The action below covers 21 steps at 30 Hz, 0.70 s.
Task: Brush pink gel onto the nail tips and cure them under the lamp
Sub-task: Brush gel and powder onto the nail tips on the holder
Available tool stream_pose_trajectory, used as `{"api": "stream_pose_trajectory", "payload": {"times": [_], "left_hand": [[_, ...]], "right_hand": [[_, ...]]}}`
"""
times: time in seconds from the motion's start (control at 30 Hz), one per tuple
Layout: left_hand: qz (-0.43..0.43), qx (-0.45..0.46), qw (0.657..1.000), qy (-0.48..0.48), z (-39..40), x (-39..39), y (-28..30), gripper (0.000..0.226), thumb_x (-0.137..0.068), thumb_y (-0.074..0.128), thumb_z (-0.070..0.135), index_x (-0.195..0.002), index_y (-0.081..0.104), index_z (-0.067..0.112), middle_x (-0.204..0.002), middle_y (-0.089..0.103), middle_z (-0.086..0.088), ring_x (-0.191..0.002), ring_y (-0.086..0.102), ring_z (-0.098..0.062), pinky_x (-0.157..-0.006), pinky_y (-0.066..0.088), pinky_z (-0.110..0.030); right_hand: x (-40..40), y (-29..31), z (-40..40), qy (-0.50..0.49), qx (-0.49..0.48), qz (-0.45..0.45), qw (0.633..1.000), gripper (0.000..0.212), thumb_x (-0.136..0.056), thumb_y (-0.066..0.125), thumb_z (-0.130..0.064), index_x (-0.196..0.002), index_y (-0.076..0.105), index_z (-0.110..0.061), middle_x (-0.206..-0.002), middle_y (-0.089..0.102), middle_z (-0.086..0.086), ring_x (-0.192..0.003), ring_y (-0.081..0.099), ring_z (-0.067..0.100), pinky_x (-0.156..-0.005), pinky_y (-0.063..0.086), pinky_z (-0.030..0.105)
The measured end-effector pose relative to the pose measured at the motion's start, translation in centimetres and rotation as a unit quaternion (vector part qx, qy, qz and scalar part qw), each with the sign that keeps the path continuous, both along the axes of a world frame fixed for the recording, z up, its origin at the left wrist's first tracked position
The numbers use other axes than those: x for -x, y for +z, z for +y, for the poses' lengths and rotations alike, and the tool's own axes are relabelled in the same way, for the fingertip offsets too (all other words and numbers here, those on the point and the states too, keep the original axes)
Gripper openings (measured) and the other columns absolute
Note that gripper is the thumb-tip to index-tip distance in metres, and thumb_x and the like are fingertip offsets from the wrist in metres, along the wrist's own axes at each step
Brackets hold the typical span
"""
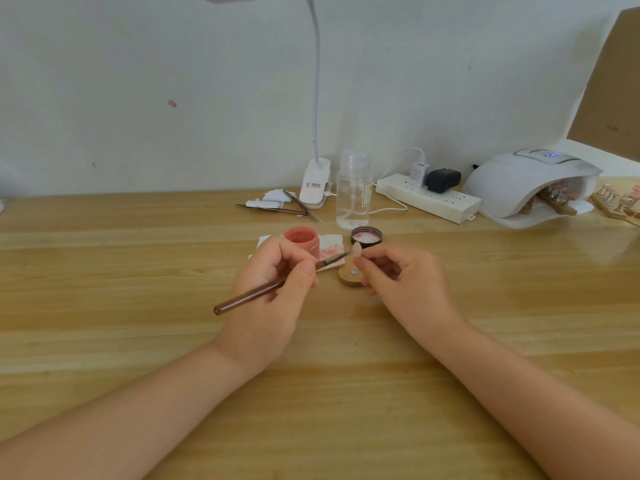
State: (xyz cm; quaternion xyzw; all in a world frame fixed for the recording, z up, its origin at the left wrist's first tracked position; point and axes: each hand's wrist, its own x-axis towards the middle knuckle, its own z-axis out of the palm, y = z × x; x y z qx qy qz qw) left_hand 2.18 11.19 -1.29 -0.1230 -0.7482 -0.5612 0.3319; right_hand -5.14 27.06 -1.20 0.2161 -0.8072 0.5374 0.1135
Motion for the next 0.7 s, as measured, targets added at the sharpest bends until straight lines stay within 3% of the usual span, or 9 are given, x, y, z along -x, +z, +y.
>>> {"api": "stream_pose_trajectory", "payload": {"times": [0.1,0.2,0.27,0.37,0.53,0.7], "left_hand": [[-0.015,0.005,1.0,-0.008,0.2,0.15,-0.13,0.003,-0.085,0.059,0.029,-0.084,0.06,0.032,-0.09,0.069,0.0,-0.094,0.064,-0.009,-0.083,0.048,-0.021],[-0.015,0.028,0.999,-0.001,0.31,0.27,-0.19,0.011,-0.085,0.061,0.018,-0.09,0.063,0.028,-0.1,0.071,0.009,-0.105,0.063,-0.007,-0.09,0.046,-0.02],[-0.012,0.049,0.999,0.006,0.33,0.24,-0.12,0.012,-0.085,0.061,0.017,-0.09,0.063,0.027,-0.103,0.069,0.017,-0.105,0.062,-0.002,-0.088,0.044,-0.014],[-0.001,0.082,0.996,0.022,0.26,0.17,-0.08,0.013,-0.084,0.061,0.014,-0.087,0.062,0.026,-0.093,0.067,0.026,-0.093,0.061,0.007,-0.079,0.041,-0.005],[0.019,0.087,0.996,0.012,0.11,-0.07,0.01,0.005,-0.081,0.055,0.024,-0.078,0.058,0.02,-0.077,0.059,0.001,-0.069,0.054,-0.002,-0.067,0.04,-0.009],[0.027,0.075,0.997,0.022,0.23,-0.18,0.19,0.003,-0.083,0.054,0.026,-0.082,0.056,0.027,-0.08,0.061,0.008,-0.074,0.056,0.003,-0.069,0.039,-0.006]], "right_hand": [[-0.05,0.04,0.06,-0.002,-0.01,0.014,1.0,0.009,-0.084,0.07,-0.016,-0.091,0.075,-0.014,-0.071,0.068,-0.007,-0.065,0.061,0.005,-0.078,0.052,0.037],[-0.18,0.15,0.11,-0.005,-0.017,0.021,1.0,0.009,-0.084,0.07,-0.015,-0.091,0.075,-0.015,-0.071,0.068,-0.008,-0.061,0.058,0.0,-0.072,0.05,0.026],[-0.24,0.22,0.13,-0.007,-0.02,0.021,1.0,0.009,-0.085,0.07,-0.016,-0.091,0.075,-0.015,-0.073,0.07,-0.005,-0.062,0.058,0.001,-0.072,0.05,0.027],[-0.31,0.25,0.1,-0.014,-0.015,0.014,1.0,0.008,-0.085,0.069,-0.016,-0.09,0.075,-0.015,-0.072,0.07,-0.002,-0.065,0.061,0.008,-0.081,0.05,0.038],[-0.21,0.18,0.1,-0.026,-0.002,0.002,1.0,0.006,-0.084,0.069,-0.016,-0.087,0.075,-0.016,-0.071,0.07,-0.002,-0.065,0.062,0.012,-0.088,0.048,0.045],[-0.22,0.16,0.11,-0.034,-0.008,0.01,0.999,0.006,-0.083,0.07,-0.017,-0.084,0.074,-0.021,-0.071,0.069,-0.007,-0.067,0.062,0.01,-0.087,0.049,0.042]]}}
